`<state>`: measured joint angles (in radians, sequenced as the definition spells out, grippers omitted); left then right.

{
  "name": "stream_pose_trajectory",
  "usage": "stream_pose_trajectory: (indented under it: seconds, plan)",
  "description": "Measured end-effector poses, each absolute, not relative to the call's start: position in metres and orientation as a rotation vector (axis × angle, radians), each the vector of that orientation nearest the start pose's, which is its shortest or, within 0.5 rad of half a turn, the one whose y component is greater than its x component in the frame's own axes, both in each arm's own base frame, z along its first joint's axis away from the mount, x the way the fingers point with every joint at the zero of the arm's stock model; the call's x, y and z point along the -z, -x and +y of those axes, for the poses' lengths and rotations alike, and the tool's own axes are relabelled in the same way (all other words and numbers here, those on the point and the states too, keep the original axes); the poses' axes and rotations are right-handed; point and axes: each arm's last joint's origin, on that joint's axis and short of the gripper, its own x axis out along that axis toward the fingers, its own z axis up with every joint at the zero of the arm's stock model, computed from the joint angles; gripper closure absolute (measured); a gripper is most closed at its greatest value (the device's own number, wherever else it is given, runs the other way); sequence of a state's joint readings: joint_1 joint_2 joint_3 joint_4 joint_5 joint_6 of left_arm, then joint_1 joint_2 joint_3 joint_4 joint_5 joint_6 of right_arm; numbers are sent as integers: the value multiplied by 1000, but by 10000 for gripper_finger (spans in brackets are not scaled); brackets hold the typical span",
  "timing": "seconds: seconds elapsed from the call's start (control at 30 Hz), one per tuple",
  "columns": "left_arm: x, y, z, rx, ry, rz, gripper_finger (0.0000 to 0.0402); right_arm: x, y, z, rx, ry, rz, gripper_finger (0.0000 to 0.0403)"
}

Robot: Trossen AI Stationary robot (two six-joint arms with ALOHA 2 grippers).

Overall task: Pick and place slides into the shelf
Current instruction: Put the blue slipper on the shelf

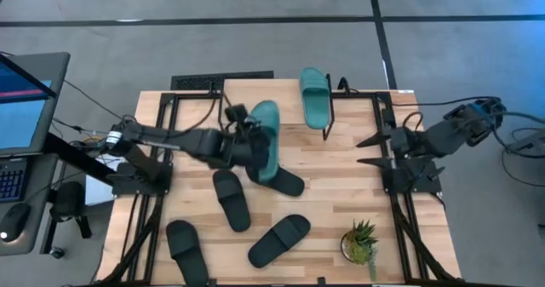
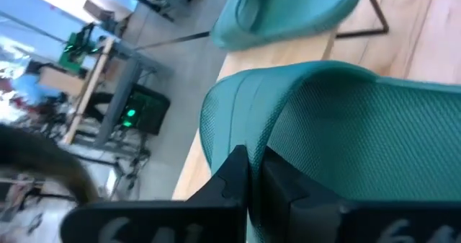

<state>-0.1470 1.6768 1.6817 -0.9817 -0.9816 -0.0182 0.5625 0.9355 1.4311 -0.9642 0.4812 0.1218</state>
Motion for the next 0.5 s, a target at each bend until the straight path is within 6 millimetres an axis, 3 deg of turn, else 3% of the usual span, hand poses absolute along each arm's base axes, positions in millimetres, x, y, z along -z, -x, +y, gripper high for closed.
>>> stream_pose_trajectory:
  seconds: [0.27,0.5]
  plan:
    - [-366,-352,44,-761,-570,879,401,-451,-102,46,3,103,332,242]
    - [-370,-363,95,-717,-580,805,401,-453,-96,37,71,98,309,242]
